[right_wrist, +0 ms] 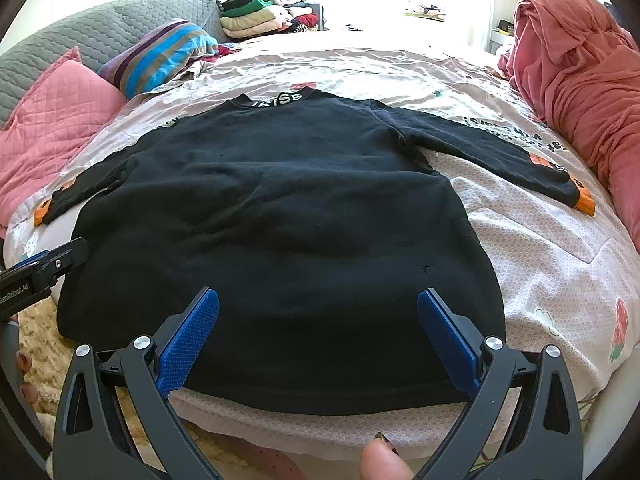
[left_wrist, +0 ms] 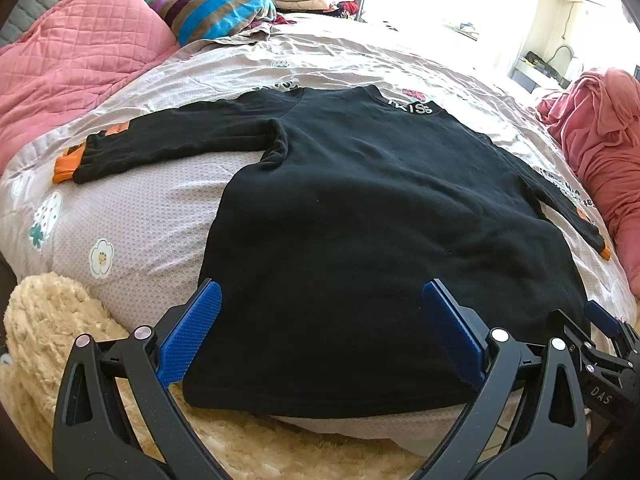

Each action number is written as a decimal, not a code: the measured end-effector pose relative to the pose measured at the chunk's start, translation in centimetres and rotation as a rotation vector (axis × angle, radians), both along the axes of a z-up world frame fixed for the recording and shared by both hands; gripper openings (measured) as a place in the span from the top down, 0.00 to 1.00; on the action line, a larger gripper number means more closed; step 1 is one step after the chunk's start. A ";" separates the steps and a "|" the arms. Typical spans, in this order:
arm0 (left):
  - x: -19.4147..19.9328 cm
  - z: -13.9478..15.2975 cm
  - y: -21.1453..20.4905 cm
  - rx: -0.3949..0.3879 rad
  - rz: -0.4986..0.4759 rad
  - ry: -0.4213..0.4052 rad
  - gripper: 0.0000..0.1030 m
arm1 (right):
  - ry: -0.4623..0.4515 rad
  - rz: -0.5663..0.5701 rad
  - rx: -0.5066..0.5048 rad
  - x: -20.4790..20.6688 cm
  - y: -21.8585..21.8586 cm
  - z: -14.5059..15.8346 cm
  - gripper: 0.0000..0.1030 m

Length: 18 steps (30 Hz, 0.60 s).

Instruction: Fold small clothes

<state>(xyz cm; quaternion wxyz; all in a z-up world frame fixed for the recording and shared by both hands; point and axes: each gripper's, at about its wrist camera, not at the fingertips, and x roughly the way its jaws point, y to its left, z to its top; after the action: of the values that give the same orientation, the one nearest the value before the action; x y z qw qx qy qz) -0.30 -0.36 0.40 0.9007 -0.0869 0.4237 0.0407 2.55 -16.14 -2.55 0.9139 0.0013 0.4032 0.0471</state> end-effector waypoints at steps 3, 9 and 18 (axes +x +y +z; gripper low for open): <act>0.0 0.0 0.0 -0.002 0.000 0.001 0.08 | 0.001 0.002 -0.003 0.3 0.1 -0.2 0.04; 0.0 0.0 0.0 0.000 0.001 0.000 0.08 | 0.009 0.006 -0.003 0.3 0.2 -0.3 0.04; -0.1 0.1 0.0 0.001 0.001 -0.001 0.08 | 0.008 0.001 0.001 0.2 0.1 -0.2 0.04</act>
<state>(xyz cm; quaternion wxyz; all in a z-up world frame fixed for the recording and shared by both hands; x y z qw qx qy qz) -0.39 -0.35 0.48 0.9009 -0.0867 0.4233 0.0414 2.78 -16.05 -2.78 0.9123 0.0016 0.4068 0.0476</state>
